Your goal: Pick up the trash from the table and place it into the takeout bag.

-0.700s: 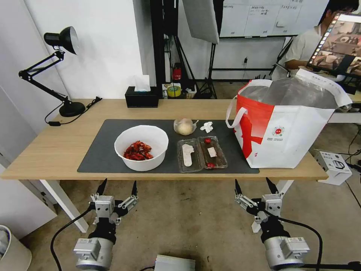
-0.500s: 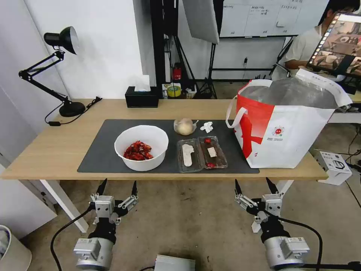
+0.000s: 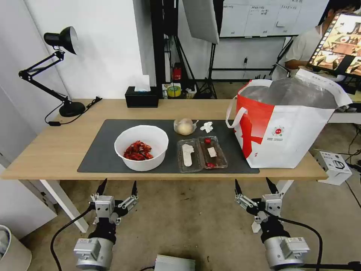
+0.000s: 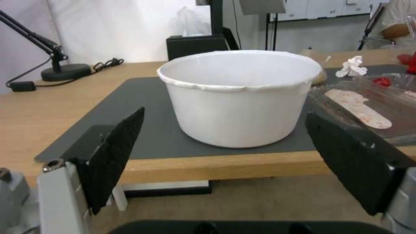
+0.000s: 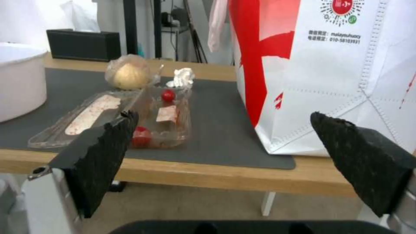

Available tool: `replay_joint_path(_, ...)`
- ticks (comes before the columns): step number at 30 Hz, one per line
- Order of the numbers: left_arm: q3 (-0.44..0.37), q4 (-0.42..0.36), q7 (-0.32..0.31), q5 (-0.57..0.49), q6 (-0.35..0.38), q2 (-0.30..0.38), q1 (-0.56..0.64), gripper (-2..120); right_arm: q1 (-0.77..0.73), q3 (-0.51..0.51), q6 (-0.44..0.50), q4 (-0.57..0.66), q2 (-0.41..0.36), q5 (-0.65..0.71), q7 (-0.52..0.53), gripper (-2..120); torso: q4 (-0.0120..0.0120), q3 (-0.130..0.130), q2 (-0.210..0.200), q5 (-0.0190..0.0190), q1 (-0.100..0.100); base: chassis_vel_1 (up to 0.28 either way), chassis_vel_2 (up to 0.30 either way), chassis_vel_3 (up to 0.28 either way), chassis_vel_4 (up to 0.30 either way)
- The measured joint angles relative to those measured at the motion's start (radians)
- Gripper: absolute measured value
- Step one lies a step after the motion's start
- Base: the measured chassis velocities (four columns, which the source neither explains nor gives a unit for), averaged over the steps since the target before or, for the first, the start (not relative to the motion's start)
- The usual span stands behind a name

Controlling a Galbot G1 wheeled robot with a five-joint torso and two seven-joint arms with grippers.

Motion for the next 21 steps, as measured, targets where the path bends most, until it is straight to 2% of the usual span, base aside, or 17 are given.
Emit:
replay_joint_path(2,0.018,0.036,-0.073,-0.079,0.006,0.052,-0.045,100,0.024,0.009,-0.009,-0.027,-0.044,0.026,0.013,97,-0.0002,0.0,0.0,-0.0001,0.0,0.0,0.0,0.0,0.0)
replay_joint_path(3,0.018,0.036,-0.073,-0.079,0.006,0.052,-0.045,100,0.024,0.009,-0.009,-0.027,-0.044,0.026,0.013,97,-0.0002,0.0,0.0,-0.0001,0.0,0.0,0.0,0.0,0.0)
replay_joint_path(4,0.032,0.063,-0.127,-0.138,0.012,0.09,-0.078,100,0.056,0.021,-0.023,-0.059,-0.094,0.057,0.03,95,0.0,0.0,0.0,0.0,0.0,0.0,0.0,0.0,0.0)
replay_joint_path(5,0.032,0.063,-0.127,-0.138,0.012,0.09,-0.078,100,0.056,0.021,-0.023,-0.059,-0.094,0.057,0.03,95,0.0,0.0,0.0,0.0,0.0,0.0,0.0,0.0,0.0)
replay_joint_path(6,0.045,0.091,-0.182,-0.199,0.018,0.129,-0.113,100,0.089,0.033,-0.038,-0.095,-0.15,0.091,0.05,95,0.0,0.0,0.0,0.0002,0.0,0.0,0.0,0.0,0.0)
replay_joint_path(7,0.045,0.091,-0.182,-0.199,0.018,0.129,-0.113,100,0.089,0.033,-0.038,-0.095,-0.15,0.091,0.05,95,0.0,0.0,0.0,0.0002,0.0,0.0,0.0,0.0,0.0)
replay_joint_path(8,0.062,0.127,-0.257,-0.278,0.026,0.181,-0.159,100,0.137,0.051,-0.058,-0.145,-0.229,0.14,0.077,96,-0.0002,0.0,0.0,0.0002,0.0,0.0,0.0,0.0,0.0)
replay_joint_path(9,0.062,0.127,-0.257,-0.278,0.026,0.181,-0.159,100,0.137,0.051,-0.058,-0.145,-0.229,0.14,0.077,96,-0.0002,0.0,0.0,0.0002,0.0,0.0,0.0,0.0,0.0)
replay_joint_path(14,0.078,0.144,-0.264,-0.333,-0.005,0.205,-0.169,100,0.214,0.077,-0.08,-0.223,-0.351,0.227,0.115,99,0.0004,0.0,0.0,0.0003,0.0,0.0,0.0,0.0,0.0)
replay_joint_path(21,0.077,0.117,-0.254,-0.328,-0.012,0.205,-0.15,100,0.216,0.077,-0.075,-0.213,-0.358,0.24,0.114,98,0.0,0.0,0.0,0.0001,0.0,0.0,0.0,0.0,0.0)
